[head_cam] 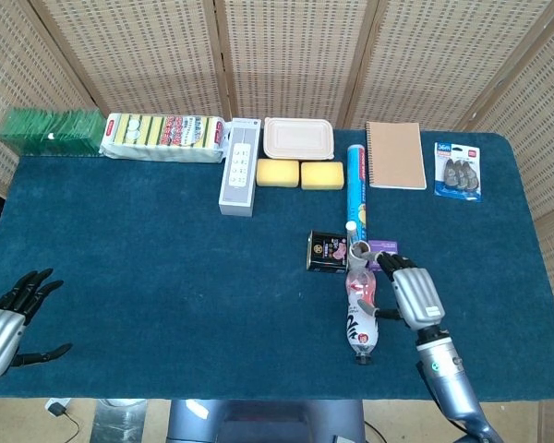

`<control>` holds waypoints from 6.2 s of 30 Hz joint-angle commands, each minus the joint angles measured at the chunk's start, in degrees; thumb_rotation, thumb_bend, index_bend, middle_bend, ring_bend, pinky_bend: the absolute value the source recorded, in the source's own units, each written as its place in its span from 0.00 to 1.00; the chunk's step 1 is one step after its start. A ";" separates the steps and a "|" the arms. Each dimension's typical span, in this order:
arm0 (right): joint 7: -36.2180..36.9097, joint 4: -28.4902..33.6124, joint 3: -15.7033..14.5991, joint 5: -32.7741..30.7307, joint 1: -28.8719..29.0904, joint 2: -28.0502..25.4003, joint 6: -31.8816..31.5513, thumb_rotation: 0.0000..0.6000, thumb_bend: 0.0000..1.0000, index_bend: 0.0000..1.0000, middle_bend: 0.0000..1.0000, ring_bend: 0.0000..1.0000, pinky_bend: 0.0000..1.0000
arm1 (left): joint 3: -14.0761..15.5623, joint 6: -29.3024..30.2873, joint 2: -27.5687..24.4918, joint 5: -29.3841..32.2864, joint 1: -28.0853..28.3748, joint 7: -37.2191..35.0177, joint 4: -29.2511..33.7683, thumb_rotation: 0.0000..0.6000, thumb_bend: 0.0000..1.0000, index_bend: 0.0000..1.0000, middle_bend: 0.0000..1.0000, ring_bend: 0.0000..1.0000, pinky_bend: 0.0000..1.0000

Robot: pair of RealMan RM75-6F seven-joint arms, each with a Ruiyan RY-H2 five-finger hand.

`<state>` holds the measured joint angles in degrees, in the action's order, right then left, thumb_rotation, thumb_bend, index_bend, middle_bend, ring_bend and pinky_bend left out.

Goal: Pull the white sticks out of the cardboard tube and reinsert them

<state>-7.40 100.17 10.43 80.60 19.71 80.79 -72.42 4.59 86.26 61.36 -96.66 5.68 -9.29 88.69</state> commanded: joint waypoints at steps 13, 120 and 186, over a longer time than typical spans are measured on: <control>-4.95 -1.82 2.39 -4.48 4.11 2.15 2.93 0.87 0.24 0.23 0.28 0.28 0.33 | -0.35 -1.22 0.01 1.00 0.46 0.04 0.04 0.75 0.11 0.11 0.06 0.02 0.23; -17.36 -9.75 5.96 -21.02 15.94 8.35 4.18 1.00 0.26 0.41 0.47 0.44 0.45 | -1.11 -3.15 0.20 2.99 1.08 0.74 0.33 0.76 0.11 0.11 0.06 0.02 0.23; -23.26 -8.70 5.13 -18.62 17.61 10.98 -0.82 1.00 0.36 0.69 0.85 1.00 1.00 | -1.06 -2.62 0.09 2.73 0.92 0.29 0.18 0.75 0.11 0.11 0.06 0.02 0.23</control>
<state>-30.72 91.45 15.55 61.92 37.33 91.74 -73.22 3.54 83.63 61.45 -93.93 6.60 -9.00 88.88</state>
